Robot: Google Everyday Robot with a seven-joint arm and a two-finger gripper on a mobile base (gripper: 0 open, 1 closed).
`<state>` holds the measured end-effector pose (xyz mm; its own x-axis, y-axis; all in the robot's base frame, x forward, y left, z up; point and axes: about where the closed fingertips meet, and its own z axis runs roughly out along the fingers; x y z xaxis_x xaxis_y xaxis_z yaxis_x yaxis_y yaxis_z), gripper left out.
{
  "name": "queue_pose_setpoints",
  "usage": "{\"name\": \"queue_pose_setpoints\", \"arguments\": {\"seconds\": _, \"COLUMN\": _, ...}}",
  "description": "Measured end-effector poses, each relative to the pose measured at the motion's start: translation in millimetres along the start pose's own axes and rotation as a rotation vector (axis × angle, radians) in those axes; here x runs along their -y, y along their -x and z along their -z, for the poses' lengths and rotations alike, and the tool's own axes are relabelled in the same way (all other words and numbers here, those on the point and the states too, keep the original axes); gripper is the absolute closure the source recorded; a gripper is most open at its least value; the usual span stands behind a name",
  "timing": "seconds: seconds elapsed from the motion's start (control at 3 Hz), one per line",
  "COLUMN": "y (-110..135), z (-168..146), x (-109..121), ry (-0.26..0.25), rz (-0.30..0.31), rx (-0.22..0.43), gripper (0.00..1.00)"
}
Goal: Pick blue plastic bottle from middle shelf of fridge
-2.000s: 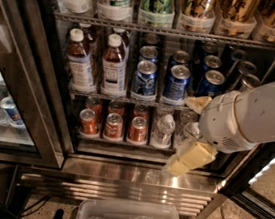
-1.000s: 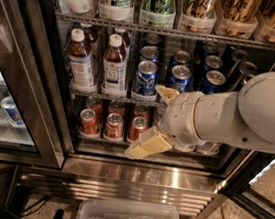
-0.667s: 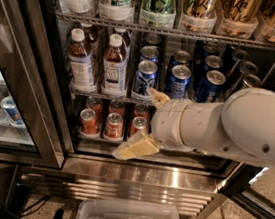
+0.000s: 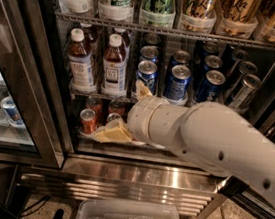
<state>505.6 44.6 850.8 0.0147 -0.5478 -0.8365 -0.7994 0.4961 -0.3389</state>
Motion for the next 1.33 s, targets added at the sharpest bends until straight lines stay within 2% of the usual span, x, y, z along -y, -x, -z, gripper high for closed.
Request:
{"name": "queue_pose_setpoints", "arguments": {"seconds": 0.33, "y": 12.8, "z": -3.5, "x": -0.7, "ry": -0.113, "rz": -0.055, "rx": 0.004, "gripper": 0.00}}
{"name": "queue_pose_setpoints", "arguments": {"seconds": 0.67, "y": 13.2, "z": -3.8, "x": -0.8, "ry": -0.220, "rz": -0.134, "rx": 0.005, "gripper": 0.00}}
{"name": "queue_pose_setpoints", "arguments": {"seconds": 1.0, "y": 12.6, "z": -13.4, "x": 0.7, "ry": -0.269, "rz": -0.182, "rx": 0.023, "gripper": 0.00}}
{"name": "queue_pose_setpoints", "arguments": {"seconds": 1.33, "y": 12.6, "z": -13.4, "x": 0.7, "ry": -0.269, "rz": -0.182, "rx": 0.023, "gripper": 0.00}}
